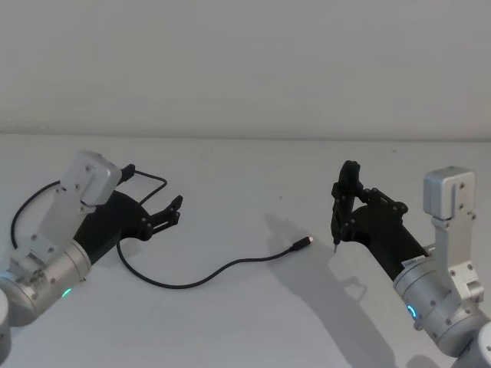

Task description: Pick up the data cable with the one hand.

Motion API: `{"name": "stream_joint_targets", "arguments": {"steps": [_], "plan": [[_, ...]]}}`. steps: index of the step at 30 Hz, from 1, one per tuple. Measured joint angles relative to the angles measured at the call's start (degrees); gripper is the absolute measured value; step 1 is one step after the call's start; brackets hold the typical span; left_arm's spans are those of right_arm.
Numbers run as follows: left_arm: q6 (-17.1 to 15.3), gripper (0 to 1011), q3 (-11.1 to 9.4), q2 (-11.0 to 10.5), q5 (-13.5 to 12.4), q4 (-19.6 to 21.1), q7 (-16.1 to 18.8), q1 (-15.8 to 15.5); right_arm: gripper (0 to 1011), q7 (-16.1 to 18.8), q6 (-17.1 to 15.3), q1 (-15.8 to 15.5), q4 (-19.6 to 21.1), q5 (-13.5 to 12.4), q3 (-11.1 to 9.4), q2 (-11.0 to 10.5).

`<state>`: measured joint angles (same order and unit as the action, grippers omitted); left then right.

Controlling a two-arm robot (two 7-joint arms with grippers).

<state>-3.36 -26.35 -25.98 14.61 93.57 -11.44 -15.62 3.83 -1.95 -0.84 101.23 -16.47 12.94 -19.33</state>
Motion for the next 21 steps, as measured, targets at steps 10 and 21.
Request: {"name": "stream_joint_targets", "arguments": {"steps": [10,21], "plan": [[-1.54,1001,-0.64,-3.85,1.98,0.09,-9.58,-2.35,274,0.00,0.00,0.00,-0.01,0.00,0.00,0.00],[-5.13,1000,-2.64,-7.03,4.83,-1.25,-20.85,-6.34,275,0.00,0.00,0.00,0.00,0.00,0.00,0.00]]}}
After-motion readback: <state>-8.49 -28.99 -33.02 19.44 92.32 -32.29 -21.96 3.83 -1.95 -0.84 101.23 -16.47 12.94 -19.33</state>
